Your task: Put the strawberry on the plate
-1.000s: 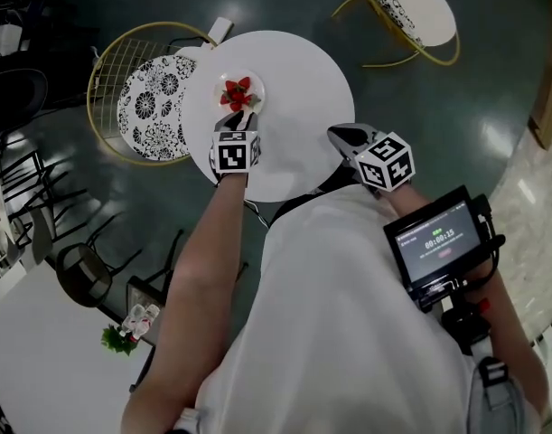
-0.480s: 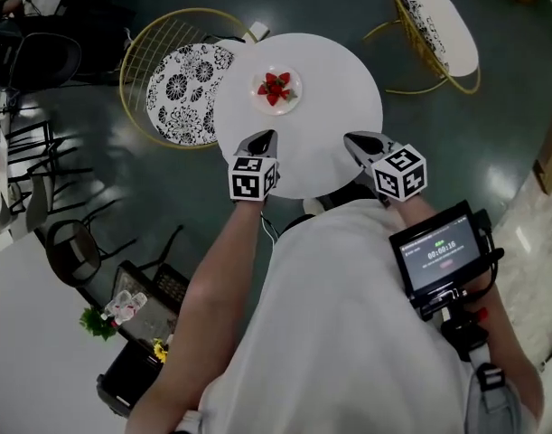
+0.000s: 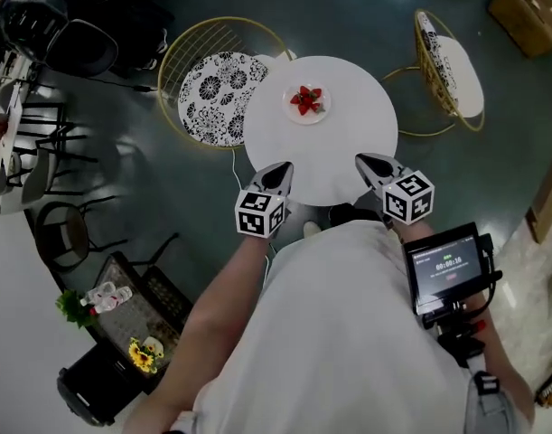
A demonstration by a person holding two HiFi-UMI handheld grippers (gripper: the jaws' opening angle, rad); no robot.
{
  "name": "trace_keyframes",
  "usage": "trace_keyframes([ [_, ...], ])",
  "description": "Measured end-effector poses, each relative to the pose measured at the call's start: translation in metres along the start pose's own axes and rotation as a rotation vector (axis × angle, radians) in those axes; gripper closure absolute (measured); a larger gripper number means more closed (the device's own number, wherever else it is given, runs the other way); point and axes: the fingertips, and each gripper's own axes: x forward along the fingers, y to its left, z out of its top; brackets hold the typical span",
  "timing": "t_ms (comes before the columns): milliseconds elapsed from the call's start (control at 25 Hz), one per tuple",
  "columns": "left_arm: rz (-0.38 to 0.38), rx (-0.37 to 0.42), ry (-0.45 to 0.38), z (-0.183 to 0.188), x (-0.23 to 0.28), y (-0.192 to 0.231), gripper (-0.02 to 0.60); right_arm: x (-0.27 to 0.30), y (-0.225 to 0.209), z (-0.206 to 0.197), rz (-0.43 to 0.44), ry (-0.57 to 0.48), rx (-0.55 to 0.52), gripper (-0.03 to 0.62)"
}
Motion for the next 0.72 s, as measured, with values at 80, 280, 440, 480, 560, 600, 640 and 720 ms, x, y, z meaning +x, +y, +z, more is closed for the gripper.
trace_keyframes([
  [80, -0.023, 0.003, -0.035, -0.007, -0.030, -0.012, 0.575, -0.012, 0.030, -0.004, -0.005, -0.011, -0.024, 0.589],
  [280, -0.045, 0.009, -0.091, -0.018, -0.073, -0.023, 0.575, -0.027, 0.070, -0.013, -0.007, -0.041, -0.052, 0.589],
  [440, -0.043, 0.011, -0.096, -0.025, -0.082, -0.025, 0.575, -0.031, 0.079, -0.016, -0.007, -0.053, -0.061, 0.589],
  [480, -0.044, 0.012, -0.096, -0.025, -0.083, -0.027, 0.575, -0.032, 0.081, -0.016, -0.008, -0.054, -0.061, 0.589],
  [560, -0.045, 0.014, -0.098, -0.025, -0.085, -0.031, 0.575, -0.036, 0.084, -0.016, -0.009, -0.057, -0.061, 0.589],
  [600, -0.046, 0.016, -0.101, -0.024, -0.086, -0.033, 0.575, -0.038, 0.085, -0.017, -0.009, -0.058, -0.062, 0.589],
  [640, -0.047, 0.017, -0.104, -0.024, -0.088, -0.035, 0.575, -0.040, 0.086, -0.017, -0.009, -0.059, -0.062, 0.589],
  [720, -0.050, 0.021, -0.111, -0.022, -0.090, -0.040, 0.575, -0.044, 0.089, -0.018, -0.009, -0.062, -0.062, 0.589],
])
